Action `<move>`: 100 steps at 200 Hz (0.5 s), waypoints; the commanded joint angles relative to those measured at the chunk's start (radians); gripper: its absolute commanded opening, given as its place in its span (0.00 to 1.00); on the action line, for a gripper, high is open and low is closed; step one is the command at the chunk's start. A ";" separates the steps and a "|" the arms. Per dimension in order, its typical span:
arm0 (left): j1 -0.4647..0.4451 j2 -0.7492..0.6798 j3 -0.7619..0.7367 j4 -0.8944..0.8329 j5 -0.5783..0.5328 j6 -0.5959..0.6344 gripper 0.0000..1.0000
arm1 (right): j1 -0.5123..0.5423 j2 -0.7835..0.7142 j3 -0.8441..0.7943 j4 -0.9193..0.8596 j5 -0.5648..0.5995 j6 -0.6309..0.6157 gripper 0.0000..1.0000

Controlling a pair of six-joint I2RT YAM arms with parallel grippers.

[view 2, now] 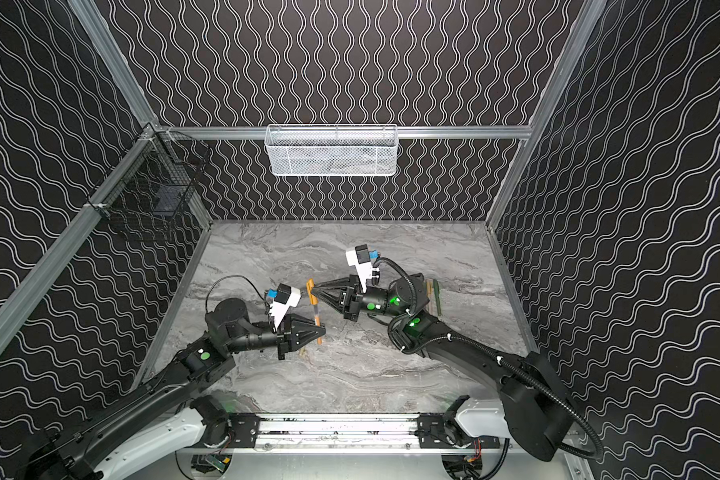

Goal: Insert the pens into the pen caps
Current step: 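Push the orange cap down onto the wooden pen held by the left gripper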

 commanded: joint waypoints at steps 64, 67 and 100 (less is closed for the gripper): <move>0.024 -0.012 0.007 0.083 -0.030 0.006 0.00 | 0.016 -0.041 -0.034 -0.065 -0.009 -0.028 0.11; 0.024 -0.011 0.008 0.084 -0.030 0.007 0.00 | 0.019 -0.042 -0.032 -0.070 -0.011 -0.033 0.11; 0.025 0.008 0.016 0.092 -0.017 0.006 0.00 | 0.030 -0.042 -0.017 -0.098 -0.010 -0.061 0.10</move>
